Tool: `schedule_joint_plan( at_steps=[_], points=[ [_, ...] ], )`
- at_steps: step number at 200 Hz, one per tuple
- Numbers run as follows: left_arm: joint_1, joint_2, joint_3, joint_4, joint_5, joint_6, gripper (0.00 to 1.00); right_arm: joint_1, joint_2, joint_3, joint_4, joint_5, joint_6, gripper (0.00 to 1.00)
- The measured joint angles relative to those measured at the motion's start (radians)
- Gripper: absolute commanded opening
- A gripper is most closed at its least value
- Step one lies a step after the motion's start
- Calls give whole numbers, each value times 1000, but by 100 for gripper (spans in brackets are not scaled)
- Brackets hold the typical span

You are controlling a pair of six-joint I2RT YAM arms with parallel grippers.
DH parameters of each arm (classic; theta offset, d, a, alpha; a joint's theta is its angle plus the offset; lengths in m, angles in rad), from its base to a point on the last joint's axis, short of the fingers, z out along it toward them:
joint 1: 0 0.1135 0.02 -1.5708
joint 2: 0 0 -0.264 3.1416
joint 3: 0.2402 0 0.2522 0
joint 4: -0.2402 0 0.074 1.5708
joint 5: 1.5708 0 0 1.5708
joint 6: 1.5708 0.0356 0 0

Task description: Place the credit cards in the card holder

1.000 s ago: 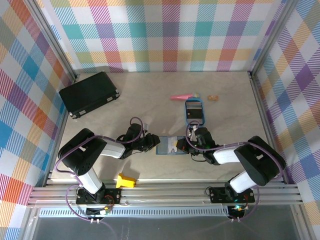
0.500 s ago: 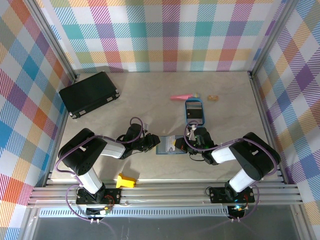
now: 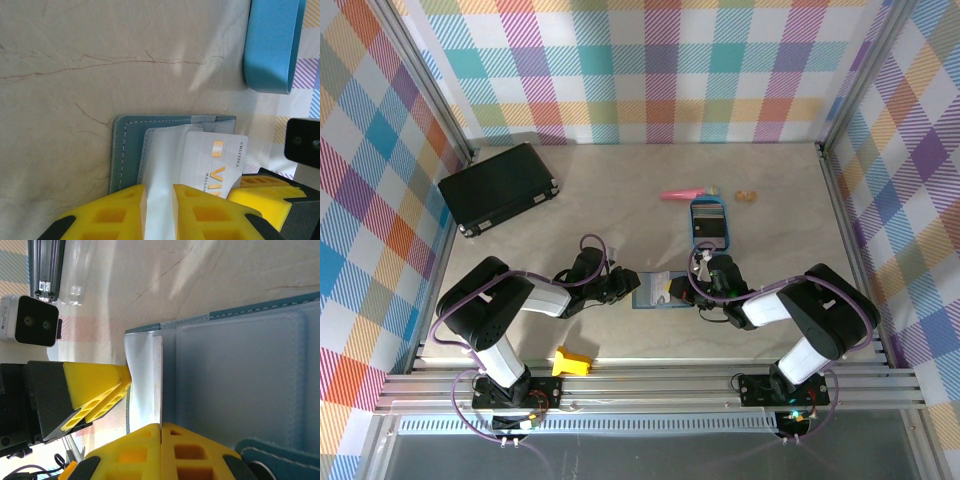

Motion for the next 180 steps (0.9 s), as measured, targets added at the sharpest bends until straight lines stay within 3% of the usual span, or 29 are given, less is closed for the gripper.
schedule_joint_plan(
  at_steps=[66,104,132,180],
  points=[
    [0,0,0,0,-2,0,21,13,0,30,-32,-10,0,0],
    [-5,0,0,-1,-3,0,21,14,-10,43,-81,-10,-7,20],
    [-5,0,0,-2,-8,0,21,21,-116,72,-255,10,-42,33],
    [-5,0,-6,8,-11,0,21,23,-315,336,-708,121,-197,37]
  ],
)
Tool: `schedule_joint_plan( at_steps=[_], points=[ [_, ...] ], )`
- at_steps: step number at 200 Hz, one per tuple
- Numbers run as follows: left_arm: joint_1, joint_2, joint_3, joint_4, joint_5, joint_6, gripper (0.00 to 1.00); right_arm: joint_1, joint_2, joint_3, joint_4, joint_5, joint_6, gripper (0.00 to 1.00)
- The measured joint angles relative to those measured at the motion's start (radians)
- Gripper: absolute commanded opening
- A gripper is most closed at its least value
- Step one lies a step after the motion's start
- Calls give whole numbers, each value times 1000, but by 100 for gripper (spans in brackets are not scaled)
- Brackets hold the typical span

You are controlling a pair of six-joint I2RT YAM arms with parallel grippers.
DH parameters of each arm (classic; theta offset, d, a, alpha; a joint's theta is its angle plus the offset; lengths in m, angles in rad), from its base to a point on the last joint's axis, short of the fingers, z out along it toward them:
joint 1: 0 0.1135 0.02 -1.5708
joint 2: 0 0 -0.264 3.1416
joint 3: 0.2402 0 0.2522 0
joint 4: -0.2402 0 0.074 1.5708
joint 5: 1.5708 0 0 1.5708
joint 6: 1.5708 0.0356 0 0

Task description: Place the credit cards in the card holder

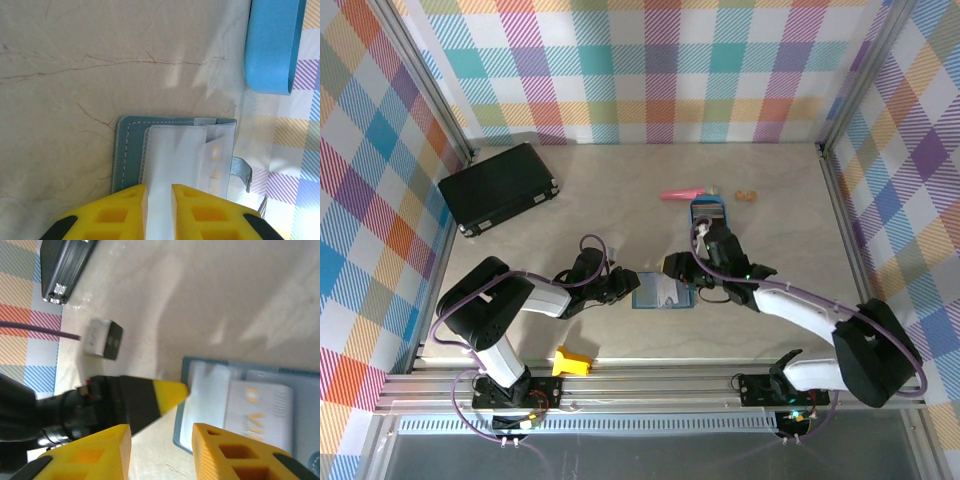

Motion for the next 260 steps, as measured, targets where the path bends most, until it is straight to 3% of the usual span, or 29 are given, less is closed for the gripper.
schedule_joint_plan(
  at_steps=[24,67,119,260],
  points=[
    [0,0,-8,16,0,0,21,0,-6,101,-148,42,-48,36],
    [0,1,-11,23,0,0,21,0,6,106,-298,61,-56,37],
    [0,1,-11,24,0,0,21,95,189,188,-436,73,-81,42],
    [0,7,-11,36,4,-3,21,126,411,288,-444,57,-49,41]
  ],
)
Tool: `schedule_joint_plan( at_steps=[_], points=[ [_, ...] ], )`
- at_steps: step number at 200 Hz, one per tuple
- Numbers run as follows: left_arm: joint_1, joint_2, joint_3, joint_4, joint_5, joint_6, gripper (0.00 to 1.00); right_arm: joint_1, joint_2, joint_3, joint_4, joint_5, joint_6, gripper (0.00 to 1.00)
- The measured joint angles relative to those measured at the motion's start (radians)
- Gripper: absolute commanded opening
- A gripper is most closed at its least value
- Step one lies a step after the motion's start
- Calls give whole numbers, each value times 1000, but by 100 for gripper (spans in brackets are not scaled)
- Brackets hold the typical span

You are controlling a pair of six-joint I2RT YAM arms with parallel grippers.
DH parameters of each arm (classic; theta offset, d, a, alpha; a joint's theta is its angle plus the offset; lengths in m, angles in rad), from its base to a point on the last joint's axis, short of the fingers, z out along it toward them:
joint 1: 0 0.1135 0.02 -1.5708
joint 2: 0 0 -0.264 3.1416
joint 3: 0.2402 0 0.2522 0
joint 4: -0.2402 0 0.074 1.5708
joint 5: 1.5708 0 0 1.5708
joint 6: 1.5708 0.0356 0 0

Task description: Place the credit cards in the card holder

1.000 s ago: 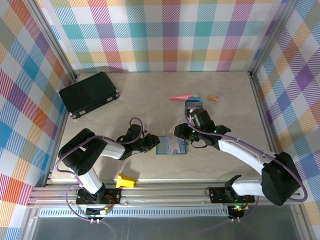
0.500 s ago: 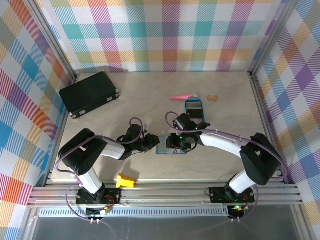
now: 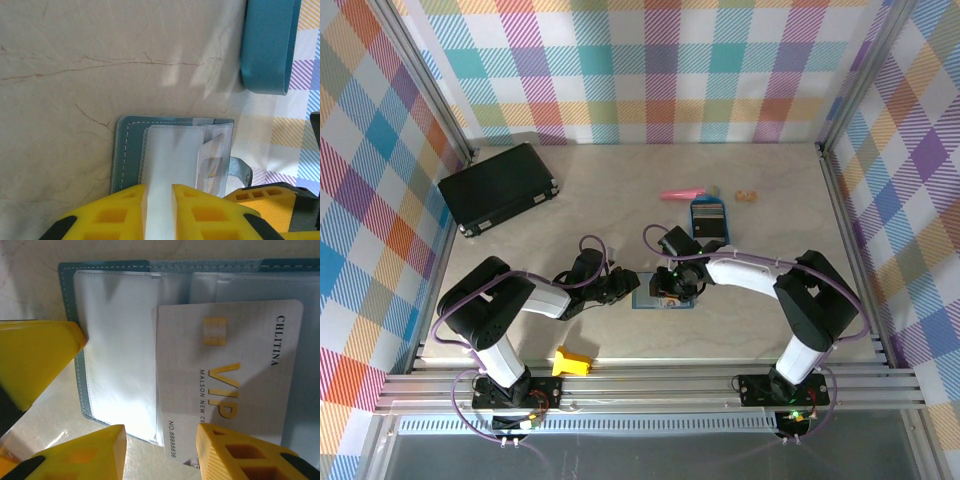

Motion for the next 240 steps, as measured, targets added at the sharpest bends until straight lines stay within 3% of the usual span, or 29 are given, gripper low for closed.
schedule_joint_plan(
  at_steps=[182,240],
  points=[
    [0,9,-14,42,5,-5,21,-2,48,-17,142,-65,113,39],
    [0,16,-18,62,8,-22,21,-11,-61,-16,53,-7,87,40]
  ],
)
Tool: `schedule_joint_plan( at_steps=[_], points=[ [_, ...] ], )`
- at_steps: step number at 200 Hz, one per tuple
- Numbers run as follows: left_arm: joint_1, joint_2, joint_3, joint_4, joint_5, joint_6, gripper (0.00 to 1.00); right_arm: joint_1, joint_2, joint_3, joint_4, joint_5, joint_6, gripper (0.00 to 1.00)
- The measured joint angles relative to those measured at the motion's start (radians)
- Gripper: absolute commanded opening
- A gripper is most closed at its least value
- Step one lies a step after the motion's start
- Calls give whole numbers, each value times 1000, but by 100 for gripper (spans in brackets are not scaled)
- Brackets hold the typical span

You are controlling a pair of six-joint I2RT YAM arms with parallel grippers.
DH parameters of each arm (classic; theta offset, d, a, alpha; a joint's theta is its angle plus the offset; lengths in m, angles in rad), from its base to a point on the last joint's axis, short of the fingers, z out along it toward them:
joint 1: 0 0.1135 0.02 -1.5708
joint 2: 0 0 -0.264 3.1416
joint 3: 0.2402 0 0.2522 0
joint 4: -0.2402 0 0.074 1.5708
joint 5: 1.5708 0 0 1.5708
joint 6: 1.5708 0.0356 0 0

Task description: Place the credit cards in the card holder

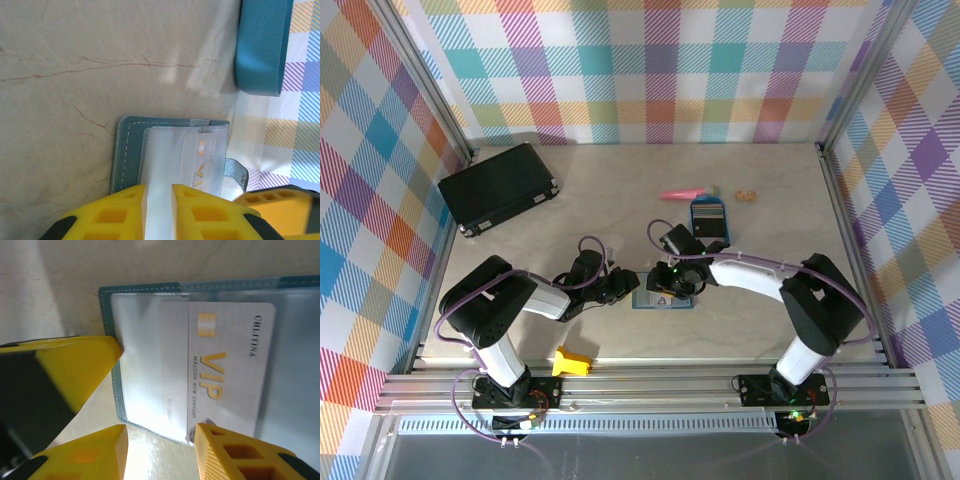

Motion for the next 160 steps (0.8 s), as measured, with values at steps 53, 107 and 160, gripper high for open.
schedule_joint_plan(
  at_steps=[53,107,160],
  points=[
    [0,1,-2,4,0,-4,21,-31,-26,48,-100,87,-46,44],
    [0,1,-2,7,0,-5,21,-35,68,59,-114,90,-66,44],
    [0,5,-3,16,0,-6,21,-35,97,71,-112,76,-74,43]
  ],
)
